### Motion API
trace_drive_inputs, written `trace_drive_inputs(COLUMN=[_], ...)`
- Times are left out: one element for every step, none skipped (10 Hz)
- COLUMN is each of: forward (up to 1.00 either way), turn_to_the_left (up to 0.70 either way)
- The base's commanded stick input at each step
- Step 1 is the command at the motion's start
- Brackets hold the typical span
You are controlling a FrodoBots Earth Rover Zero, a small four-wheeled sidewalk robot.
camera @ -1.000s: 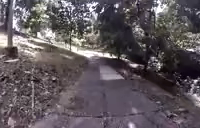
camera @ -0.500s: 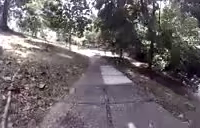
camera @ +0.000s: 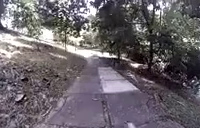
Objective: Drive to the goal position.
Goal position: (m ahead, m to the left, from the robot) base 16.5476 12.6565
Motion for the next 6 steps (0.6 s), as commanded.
trace_drive_inputs(forward=[1.0, 1.0, 1.0, 1.0, 1.0, 1.0], turn_to_the_left=[0.0, 0.0, 0.0, 0.0, 0.0, 0.0])
